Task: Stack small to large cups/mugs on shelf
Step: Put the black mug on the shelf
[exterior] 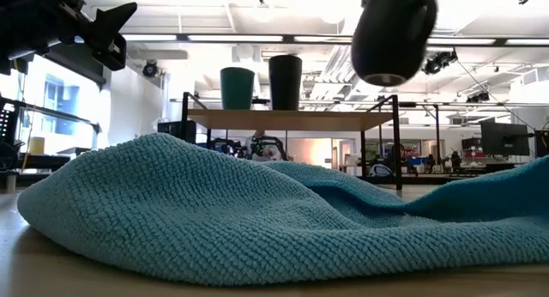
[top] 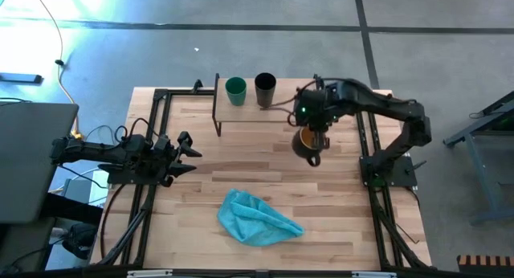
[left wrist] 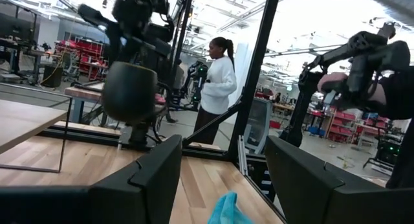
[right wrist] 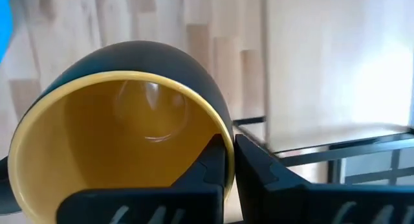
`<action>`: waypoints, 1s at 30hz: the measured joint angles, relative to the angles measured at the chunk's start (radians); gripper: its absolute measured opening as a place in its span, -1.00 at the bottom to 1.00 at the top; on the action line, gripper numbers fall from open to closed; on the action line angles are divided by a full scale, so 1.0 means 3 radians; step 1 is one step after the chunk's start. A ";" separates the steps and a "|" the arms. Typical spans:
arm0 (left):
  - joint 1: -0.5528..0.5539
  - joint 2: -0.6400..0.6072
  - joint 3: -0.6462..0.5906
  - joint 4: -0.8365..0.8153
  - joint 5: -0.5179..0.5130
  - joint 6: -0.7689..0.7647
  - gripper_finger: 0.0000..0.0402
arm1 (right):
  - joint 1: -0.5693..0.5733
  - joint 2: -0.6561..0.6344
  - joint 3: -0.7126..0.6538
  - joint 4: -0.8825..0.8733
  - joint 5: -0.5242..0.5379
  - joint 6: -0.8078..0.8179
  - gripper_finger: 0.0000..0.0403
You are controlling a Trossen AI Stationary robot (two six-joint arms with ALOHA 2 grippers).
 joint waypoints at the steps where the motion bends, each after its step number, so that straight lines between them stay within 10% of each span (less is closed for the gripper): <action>1: 0.0000 0.0000 0.0000 -0.0001 0.0000 0.0001 0.05 | -0.0042 0.0013 0.0060 0.0002 0.0006 -0.0044 -1.00; 30: 0.0001 0.0001 0.0000 -0.0071 0.0001 -0.0019 0.05 | -0.1064 0.0732 0.1123 0.0006 0.0008 -0.0965 -1.00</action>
